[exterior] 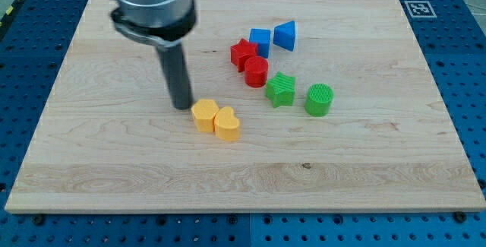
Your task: Separate the yellow blocks
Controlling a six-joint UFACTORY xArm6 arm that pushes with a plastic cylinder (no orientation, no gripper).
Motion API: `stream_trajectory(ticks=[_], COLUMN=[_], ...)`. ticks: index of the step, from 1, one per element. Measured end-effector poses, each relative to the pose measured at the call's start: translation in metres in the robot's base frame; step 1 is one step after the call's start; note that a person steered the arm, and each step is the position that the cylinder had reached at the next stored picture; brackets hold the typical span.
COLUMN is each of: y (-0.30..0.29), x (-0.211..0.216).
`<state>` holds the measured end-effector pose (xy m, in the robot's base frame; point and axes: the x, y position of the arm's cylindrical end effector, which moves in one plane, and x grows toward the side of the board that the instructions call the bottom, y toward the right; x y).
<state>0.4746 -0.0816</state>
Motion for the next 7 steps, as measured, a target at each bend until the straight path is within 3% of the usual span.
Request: stream_trajectory(ticks=[2, 5, 7], y=[0.033, 0.033, 0.063], x=[0.041, 0.099, 0.102])
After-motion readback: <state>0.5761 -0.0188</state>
